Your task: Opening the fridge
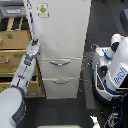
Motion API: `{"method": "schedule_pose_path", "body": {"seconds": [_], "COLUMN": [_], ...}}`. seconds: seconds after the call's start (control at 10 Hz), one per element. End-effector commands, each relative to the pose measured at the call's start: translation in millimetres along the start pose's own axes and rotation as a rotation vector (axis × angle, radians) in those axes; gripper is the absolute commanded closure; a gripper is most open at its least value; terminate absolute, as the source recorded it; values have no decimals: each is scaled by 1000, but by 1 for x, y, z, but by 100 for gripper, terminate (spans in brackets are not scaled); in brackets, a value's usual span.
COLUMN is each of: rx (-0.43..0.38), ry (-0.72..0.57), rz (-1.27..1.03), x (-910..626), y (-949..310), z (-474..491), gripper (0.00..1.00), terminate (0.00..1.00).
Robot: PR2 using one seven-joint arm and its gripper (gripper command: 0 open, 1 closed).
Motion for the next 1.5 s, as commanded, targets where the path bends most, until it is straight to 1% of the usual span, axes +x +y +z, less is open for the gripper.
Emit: {"method": "schedule_pose_path", "body": {"seconds": [0.1, 0.3, 0.4, 0.5, 0.6, 0.7, 0.8, 0.9, 1.0, 1.1, 1.2, 1.3, 1.4, 1.5], "rx": [-43, 21, -49, -133, -276, -381, -383, -339, -255, -247, -159, -135, -34, -6], "ry": [-108, -178, -235, -273, -285, -250, -210, -226, -237, -202, -137, -109, -77, -64], "rz": [-452, -631, -770, -846, -944, -1034, -1173, -1165, -983, -901, -799, -771, -762, -778], "x": [-255, -411, -541, -614, -695, -743, -799, -793, -685, -624, -512, -476, -414, -366], "y": [-110, -159, -211, -244, -287, -321, -355, -353, -310, -285, -248, -243, -273, -333], "z": [161, 249, 327, 362, 393, 407, 410, 405, 375, 353, 289, 259, 190, 142], "gripper": [100, 100, 100, 100, 100, 100, 100, 100, 100, 100, 100, 100, 0, 0], "terminate": [0, 0, 0, 0, 0, 0, 0, 0, 0, 0, 0, 0, 0, 0]}}
